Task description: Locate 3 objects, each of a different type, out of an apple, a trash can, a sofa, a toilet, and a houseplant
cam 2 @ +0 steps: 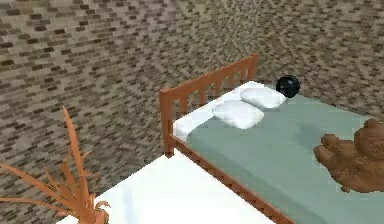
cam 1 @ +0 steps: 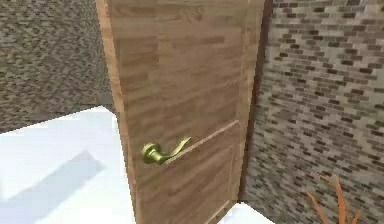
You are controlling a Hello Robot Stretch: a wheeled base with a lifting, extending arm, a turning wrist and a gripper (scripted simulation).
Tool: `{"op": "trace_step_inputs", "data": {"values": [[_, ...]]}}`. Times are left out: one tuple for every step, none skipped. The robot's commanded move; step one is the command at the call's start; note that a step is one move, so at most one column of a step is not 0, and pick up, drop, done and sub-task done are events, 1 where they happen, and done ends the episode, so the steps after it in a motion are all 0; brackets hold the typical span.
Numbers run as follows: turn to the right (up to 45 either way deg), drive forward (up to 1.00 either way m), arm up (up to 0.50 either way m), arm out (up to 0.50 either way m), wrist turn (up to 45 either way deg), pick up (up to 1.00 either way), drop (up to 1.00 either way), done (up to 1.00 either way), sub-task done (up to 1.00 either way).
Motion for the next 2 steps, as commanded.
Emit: {"op": "trace_step_inputs", "data": {"values": [[-45.0, 0.0, 0.0, 0.0, 0.0, 0.0, 0.0, 0.0, 0.0], [-9.0, 0.0, 0.0, 0.0, 0.0, 0.0, 0.0, 0.0, 0.0]]}}
